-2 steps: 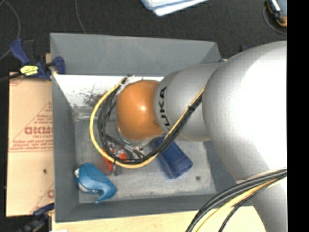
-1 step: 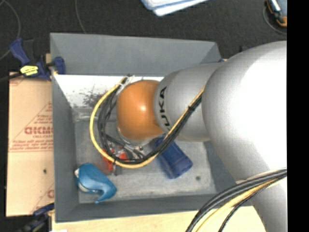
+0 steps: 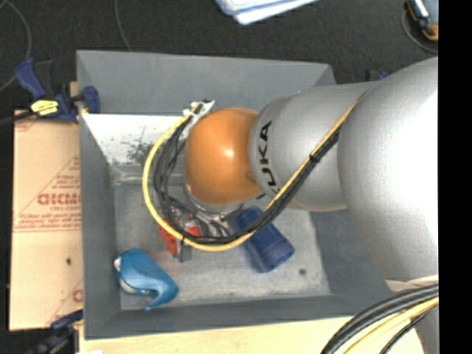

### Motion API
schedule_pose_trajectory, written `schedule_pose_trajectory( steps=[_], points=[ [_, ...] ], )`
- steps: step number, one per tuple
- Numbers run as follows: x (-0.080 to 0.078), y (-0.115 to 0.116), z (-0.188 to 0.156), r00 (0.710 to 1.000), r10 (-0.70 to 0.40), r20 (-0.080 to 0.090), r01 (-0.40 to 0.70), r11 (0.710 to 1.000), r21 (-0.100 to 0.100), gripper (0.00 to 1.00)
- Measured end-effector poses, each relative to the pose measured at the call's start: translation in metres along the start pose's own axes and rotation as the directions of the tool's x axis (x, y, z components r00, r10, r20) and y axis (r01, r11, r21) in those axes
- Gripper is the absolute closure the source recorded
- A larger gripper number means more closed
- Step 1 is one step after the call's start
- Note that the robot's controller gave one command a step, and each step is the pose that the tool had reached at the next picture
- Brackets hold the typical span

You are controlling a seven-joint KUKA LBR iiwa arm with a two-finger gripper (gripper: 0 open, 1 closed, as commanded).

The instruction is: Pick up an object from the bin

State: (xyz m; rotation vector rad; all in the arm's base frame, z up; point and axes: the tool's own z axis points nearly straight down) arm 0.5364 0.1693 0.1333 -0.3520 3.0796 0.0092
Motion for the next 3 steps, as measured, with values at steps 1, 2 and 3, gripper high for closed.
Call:
schedule_pose_trajectory(
  steps=[1,2,3],
  points=[
    [-0.002,0.004,-0.038,1.000,-0.019,0.001,0.019,1.000,0.002,1.00],
    [-0.005,0.004,-0.116,0.999,-0.033,-0.002,0.033,0.999,0.002,1.00],
    [-0.006,0.009,-0.214,1.000,0.016,0.002,-0.016,1.000,0.001,1.00]
  ],
)
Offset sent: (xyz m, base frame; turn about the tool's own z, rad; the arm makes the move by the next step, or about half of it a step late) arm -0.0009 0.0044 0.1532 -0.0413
